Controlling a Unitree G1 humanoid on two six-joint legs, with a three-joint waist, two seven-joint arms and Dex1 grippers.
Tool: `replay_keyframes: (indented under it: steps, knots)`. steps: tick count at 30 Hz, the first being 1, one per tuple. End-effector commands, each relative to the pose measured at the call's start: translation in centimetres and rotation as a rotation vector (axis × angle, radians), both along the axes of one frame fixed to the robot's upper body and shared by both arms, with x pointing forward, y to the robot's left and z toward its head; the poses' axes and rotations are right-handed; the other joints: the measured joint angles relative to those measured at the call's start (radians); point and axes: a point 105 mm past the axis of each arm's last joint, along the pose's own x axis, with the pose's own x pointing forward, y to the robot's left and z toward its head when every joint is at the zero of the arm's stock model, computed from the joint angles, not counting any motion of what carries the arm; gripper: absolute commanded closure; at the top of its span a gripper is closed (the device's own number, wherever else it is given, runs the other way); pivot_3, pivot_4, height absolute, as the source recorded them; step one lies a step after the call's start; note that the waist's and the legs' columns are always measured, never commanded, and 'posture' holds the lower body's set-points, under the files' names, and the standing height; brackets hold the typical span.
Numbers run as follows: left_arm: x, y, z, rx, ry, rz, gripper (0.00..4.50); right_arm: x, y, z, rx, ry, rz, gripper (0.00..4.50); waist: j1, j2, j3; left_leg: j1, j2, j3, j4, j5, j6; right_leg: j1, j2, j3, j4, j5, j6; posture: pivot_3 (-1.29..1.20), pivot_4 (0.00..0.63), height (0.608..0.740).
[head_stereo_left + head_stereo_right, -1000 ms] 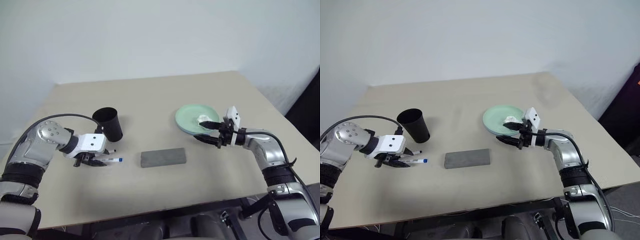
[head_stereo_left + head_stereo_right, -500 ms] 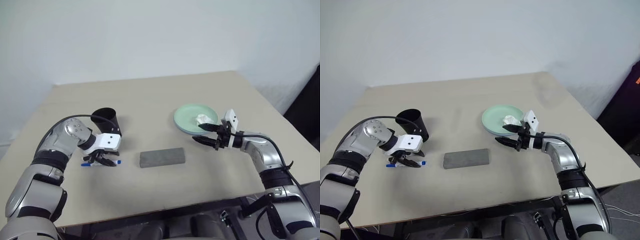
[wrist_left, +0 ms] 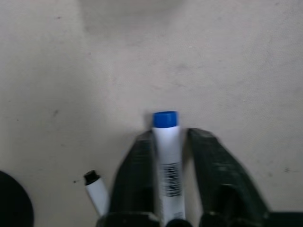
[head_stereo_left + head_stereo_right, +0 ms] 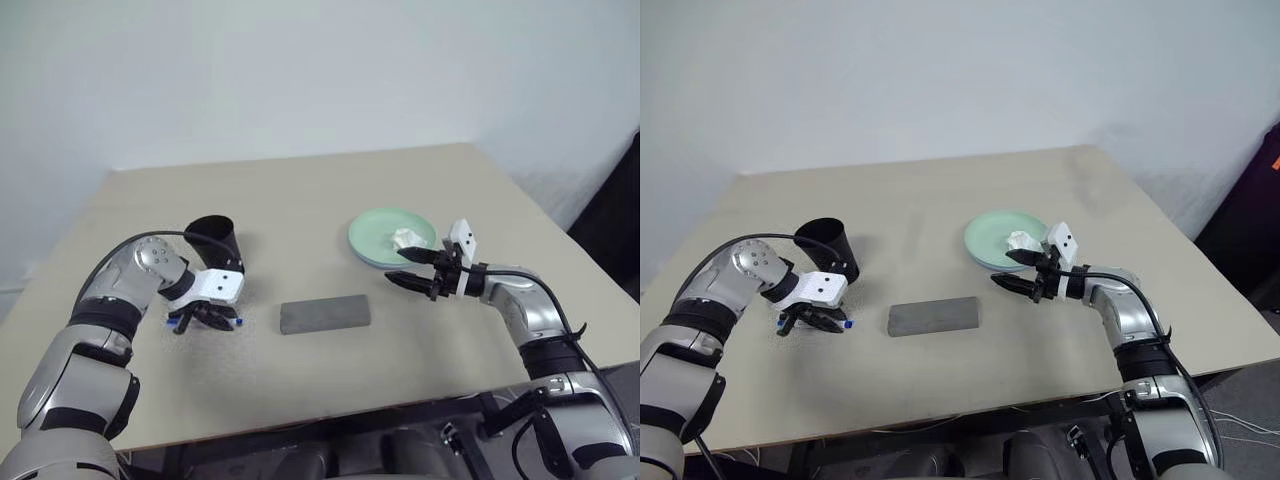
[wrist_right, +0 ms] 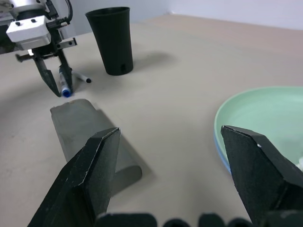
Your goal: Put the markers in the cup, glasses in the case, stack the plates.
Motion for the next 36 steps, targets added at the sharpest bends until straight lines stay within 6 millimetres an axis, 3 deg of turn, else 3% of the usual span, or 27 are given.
replay_keyframes:
  steps: [1, 7, 12, 15, 22, 29, 36]
  knots:
    - [-0.7, 0.3, -0.7, 0.014, 0.031, -0.007, 4.38, 0.5, 0.0, 1.7, 0.016, -0.062, 0.006, 0.80, 0.000, 0.000, 0.000, 0.000, 0.000, 0.000, 0.000, 0.000, 0.000, 0.000, 0.000, 0.000, 0.000, 0.000, 0.000, 0.00, 0.000, 0.740]
    - [-0.7, -0.3, -0.3, -0.033, 0.006, -0.012, 4.38, 0.6, 0.3, 1.8, 0.019, -0.066, 0.012, 0.80, 0.000, 0.000, 0.000, 0.001, 0.000, 0.000, 0.000, 0.000, 0.000, 0.000, 0.000, 0.000, 0.000, 0.000, 0.000, 0.00, 0.000, 0.740]
    - [0.7, -3.6, 3.9, -0.285, -0.077, 0.029, 4.38, 0.7, 0.6, 2.0, 0.022, -0.073, 0.019, 0.80, 0.002, -0.001, 0.001, -0.002, 0.000, 0.000, 0.000, 0.000, 0.000, -0.002, 0.000, 0.000, 0.000, 0.000, 0.000, 0.00, 0.000, 0.740]
    - [1.5, -5.5, 7.9, -0.456, -0.171, 0.051, 4.38, 0.8, 0.5, 2.1, 0.018, -0.075, 0.024, 0.80, 0.000, -0.002, 0.001, -0.008, 0.000, -0.002, 0.003, 0.000, 0.000, -0.005, 0.000, -0.001, 0.000, 0.000, 0.000, 0.00, 0.000, 0.740]
    - [2.4, -7.0, 14.5, -0.749, -0.394, 0.152, 4.38, 0.8, 0.5, 2.3, 0.010, -0.079, 0.037, 0.80, 0.000, -0.002, 0.001, -0.011, 0.000, -0.001, 0.001, 0.000, -0.001, -0.011, 0.000, 0.000, 0.001, 0.000, 0.001, 0.00, 0.000, 0.740]
    - [4.3, -4.5, 19.4, -0.988, -0.677, 0.402, 4.38, 0.9, 0.7, 2.6, 0.001, -0.084, 0.054, 0.80, 0.000, -0.002, 0.001, -0.010, 0.000, -0.001, 0.001, -0.001, -0.005, -0.011, 0.001, 0.000, 0.001, 0.000, 0.000, 0.00, 0.000, 0.740]
    - [6.0, -0.4, 20.8, -1.051, -0.896, 0.675, 4.38, 0.9, 0.9, 2.6, -0.001, -0.085, 0.063, 0.80, 0.000, -0.002, 0.001, -0.010, 0.000, -0.001, 0.001, -0.001, -0.006, -0.011, 0.001, 0.000, 0.001, 0.000, 0.000, 0.00, 0.000, 0.740]
